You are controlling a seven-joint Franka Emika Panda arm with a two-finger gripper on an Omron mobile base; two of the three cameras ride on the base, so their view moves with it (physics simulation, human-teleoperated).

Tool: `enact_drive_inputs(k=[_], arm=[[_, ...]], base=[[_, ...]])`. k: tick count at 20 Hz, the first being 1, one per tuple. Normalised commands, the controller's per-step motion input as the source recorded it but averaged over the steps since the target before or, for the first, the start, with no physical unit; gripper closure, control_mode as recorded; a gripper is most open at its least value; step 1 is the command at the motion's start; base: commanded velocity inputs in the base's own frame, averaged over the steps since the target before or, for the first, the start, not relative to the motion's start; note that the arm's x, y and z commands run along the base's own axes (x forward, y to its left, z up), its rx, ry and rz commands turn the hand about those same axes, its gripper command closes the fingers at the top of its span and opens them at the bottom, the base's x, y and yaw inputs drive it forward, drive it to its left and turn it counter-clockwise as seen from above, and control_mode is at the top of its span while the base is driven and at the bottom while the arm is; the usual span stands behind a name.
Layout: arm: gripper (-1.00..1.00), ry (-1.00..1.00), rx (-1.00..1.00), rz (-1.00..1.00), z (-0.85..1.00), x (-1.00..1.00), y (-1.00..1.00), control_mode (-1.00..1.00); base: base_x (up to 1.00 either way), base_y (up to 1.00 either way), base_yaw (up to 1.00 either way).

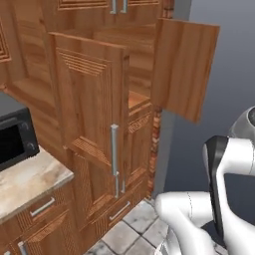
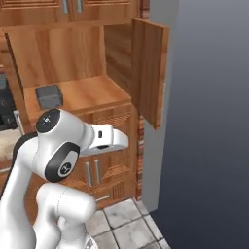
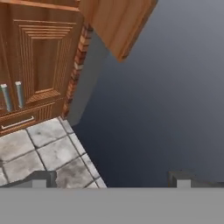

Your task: Retrieve the tupperware and aluminum foil from the cabinet and place them on the dining counter near the plate with garlics to prepare for storing leftovers.

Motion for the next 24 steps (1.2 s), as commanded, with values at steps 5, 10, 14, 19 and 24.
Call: enact_drive_inputs(k=[5,10,14,19,24], arm=[[-1.00,0.00,0.00,0.00,0.00,0.00,0.00,1.00],[-1.00,0.00,0.00,0.00,0.00,0.00,0.00,1.00],[-1.00,0.00,0.00,0.00,0.00,0.00,0.00,1.00],[-1.00,0.00,0.00,0.00,0.00,0.00,0.00,1.00],[-1.00,0.00,0.00,0.00,0.00,0.00,0.00,1.00]], base=[[0.34,-0.16,0.58],[0.44,-0.38,0.58],[0.43,-0.69,0.52],[0.47,-0.49,0.53],[0.63,-0.24,0.53]])
